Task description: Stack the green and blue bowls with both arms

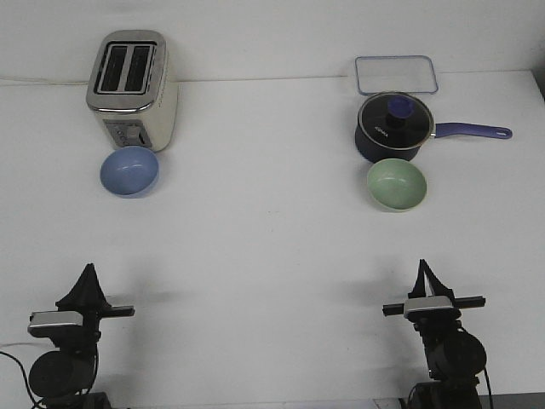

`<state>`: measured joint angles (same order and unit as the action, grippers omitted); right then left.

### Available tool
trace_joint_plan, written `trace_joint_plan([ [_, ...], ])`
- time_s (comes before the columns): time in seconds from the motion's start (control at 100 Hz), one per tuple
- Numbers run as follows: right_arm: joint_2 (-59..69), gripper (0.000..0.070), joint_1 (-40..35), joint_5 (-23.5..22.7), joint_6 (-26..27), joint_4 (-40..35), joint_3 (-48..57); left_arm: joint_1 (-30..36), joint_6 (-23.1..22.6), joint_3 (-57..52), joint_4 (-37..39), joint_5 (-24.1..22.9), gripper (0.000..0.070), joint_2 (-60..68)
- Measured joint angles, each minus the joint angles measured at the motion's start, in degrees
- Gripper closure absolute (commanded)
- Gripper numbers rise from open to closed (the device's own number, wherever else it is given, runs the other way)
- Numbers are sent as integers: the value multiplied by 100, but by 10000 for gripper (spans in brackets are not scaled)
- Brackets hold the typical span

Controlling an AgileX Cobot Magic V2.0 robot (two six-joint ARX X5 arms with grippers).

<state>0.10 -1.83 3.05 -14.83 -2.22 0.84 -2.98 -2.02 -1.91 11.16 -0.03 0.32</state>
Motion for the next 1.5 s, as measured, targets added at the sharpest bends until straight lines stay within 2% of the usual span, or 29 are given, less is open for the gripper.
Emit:
trace_joint_plan([
  [0.34, 0, 700, 0, -2, 101, 177, 0, 0, 0, 0, 0, 0, 686, -2],
  [0.53, 0, 700, 0, -22, 1058, 343, 0, 0, 0, 0, 0, 0, 686, 0],
  [0.72, 0, 700, 0, -22, 2435, 400, 17, 0, 0, 0, 0, 0, 686, -2],
  [0.83, 85, 700, 0, 48, 3001, -55, 343, 0, 0, 0, 0, 0, 686, 0],
  [0.91, 376, 700, 0, 225, 3217, -431, 892, 0, 0, 0, 0, 0, 686, 0],
  [1.01, 1008, 700, 2, 435, 3314, -949, 1735, 0, 0, 0, 0, 0, 686, 0],
  [1.1, 1808, 699, 44, 446, 3279, -1460, 2509, 0, 0, 0, 2, 0, 686, -2],
  [1.12, 2063, 684, 46, 439, 3252, -1628, 2743, 0, 0, 0, 0, 0, 686, 0],
  [1.14, 2223, 632, 52, 435, 3233, -1722, 2879, 0, 0, 0, 0, 0, 686, -2],
  [1.22, 3056, 338, 79, 289, 3049, -2142, 3593, 0, 0, 0, 0, 0, 686, 0],
  [1.26, 3515, 260, 85, 260, 2975, -2277, 3958, 0, 0, 0, 0, 0, 686, 0],
  [1.37, 4575, 243, 142, 28, 2865, -2439, 4704, 0, 0, 0, 0, 0, 686, 0],
  [1.44, 5233, 170, 212, -192, 2796, -2496, 5093, 0, 0, 0, 2, 0, 686, 0],
  [1.5, 5792, 157, 284, -345, 2756, -2564, 5399, 0, 0, 0, 0, 0, 686, 0],
])
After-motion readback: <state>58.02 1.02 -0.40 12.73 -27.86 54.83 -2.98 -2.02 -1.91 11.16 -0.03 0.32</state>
